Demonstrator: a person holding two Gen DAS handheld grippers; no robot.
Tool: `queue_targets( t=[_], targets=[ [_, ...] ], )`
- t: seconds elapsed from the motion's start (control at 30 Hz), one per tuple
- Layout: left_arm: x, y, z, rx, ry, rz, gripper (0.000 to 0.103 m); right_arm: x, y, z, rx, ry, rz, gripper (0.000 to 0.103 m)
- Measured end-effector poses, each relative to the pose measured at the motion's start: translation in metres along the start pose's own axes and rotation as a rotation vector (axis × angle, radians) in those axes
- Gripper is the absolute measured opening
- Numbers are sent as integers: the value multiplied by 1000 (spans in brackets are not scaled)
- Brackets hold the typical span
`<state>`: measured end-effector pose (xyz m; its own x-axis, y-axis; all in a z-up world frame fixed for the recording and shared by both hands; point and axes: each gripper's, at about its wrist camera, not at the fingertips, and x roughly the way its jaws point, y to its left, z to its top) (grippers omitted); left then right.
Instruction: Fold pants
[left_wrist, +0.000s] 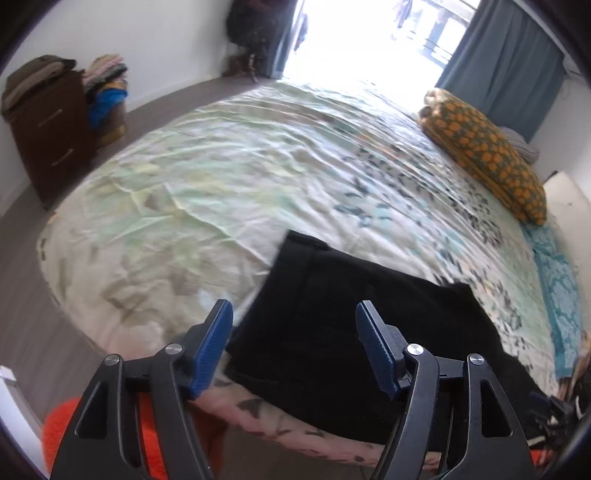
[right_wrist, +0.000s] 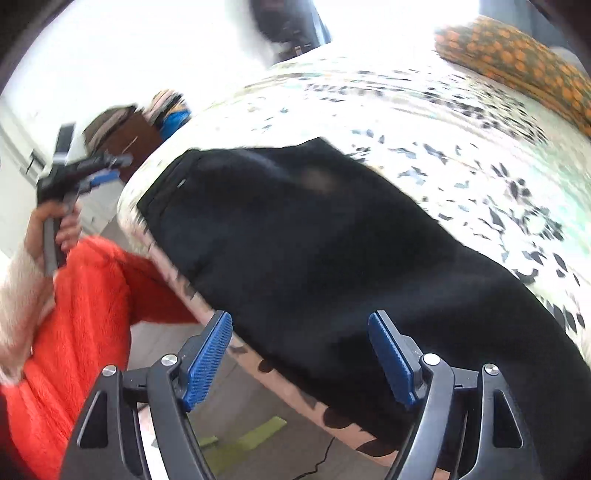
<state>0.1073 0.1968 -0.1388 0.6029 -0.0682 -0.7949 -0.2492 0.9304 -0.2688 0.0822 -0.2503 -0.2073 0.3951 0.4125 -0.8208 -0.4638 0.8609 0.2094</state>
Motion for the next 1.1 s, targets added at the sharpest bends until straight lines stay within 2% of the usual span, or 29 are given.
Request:
queue_targets(
  t=[0.07, 0.1, 0.13, 0.17, 0.2, 0.27, 0.3, 0.33, 0.37, 0.4, 0.47, 0.57, 0.6, 0.67, 0.7, 0.73, 0.77, 0.8, 0.83, 0.9, 0.97, 1.03, 1.1],
  targets=[
    [27, -24, -15, 55, 80, -61, 73, 4, -31, 7, 118, -4, -30, 67],
    [43, -34, -23, 98, 111, -48, 73, 12, -41, 7, 151, 13, -29, 64],
    [60, -42, -31, 149, 144, -1, 65, 20, -44, 5, 163, 37, -38, 63],
    [77, -45, -38, 195, 183, 78, 60, 31, -43, 0, 155, 72, -57, 63],
    [88, -43, -41, 216, 196, 109, 63, 44, -41, -8, 122, 125, -86, 63],
    [89, -37, -40, 194, 175, 119, 66, 66, -35, -39, 35, 244, -163, 61],
    [86, -39, -37, 199, 165, 148, 66, 60, -29, -52, -15, 207, -181, 61],
    [83, -41, -36, 215, 140, 186, 72, 54, -25, -59, -50, 203, -192, 61],
    [80, -41, -35, 225, 121, 210, 74, 50, -24, -63, -59, 237, -199, 60],
    [78, -40, -35, 212, 110, 205, 74, 41, -25, -63, -46, 235, -192, 59],
    [69, -34, -33, 160, 78, 194, 70, 15, -32, -54, 17, 144, -150, 59],
    [57, -28, -30, 110, 30, 140, 74, -4, -52, -37, 83, 37, -219, 60],
    [59, -29, -30, 127, 39, 148, 76, 0, -62, -33, 111, 43, -255, 60],
    [73, -32, -34, 202, 94, 234, 77, 21, -77, -37, 155, 123, -285, 60],
    [76, -29, -37, 215, 98, 233, 78, 35, -79, -45, 142, 196, -277, 61],
    [73, -25, -38, 196, 85, 214, 78, 42, -72, -53, 81, 233, -289, 61],
    [71, -21, -36, 171, 75, 220, 78, 36, -60, -60, -11, 212, -311, 61],
    [68, -18, -35, 155, 64, 224, 77, 30, -54, -66, -56, 236, -300, 61],
    [68, -15, -35, 145, 56, 221, 77, 23, -52, -69, -48, 255, -284, 60],
    [71, -10, -35, 124, 58, 211, 78, -4, -37, -69, -82, 163, -219, 60],
    [73, -11, -36, 120, 51, 220, 79, -12, -11, -67, -207, 104, -197, 58],
    [74, -15, -36, 128, 47, 237, 81, 4, 3, -66, -282, 129, -204, 54],
    [74, -15, -36, 119, 46, 240, 81, 19, 9, -69, -286, 144, -226, 46]
  ],
)
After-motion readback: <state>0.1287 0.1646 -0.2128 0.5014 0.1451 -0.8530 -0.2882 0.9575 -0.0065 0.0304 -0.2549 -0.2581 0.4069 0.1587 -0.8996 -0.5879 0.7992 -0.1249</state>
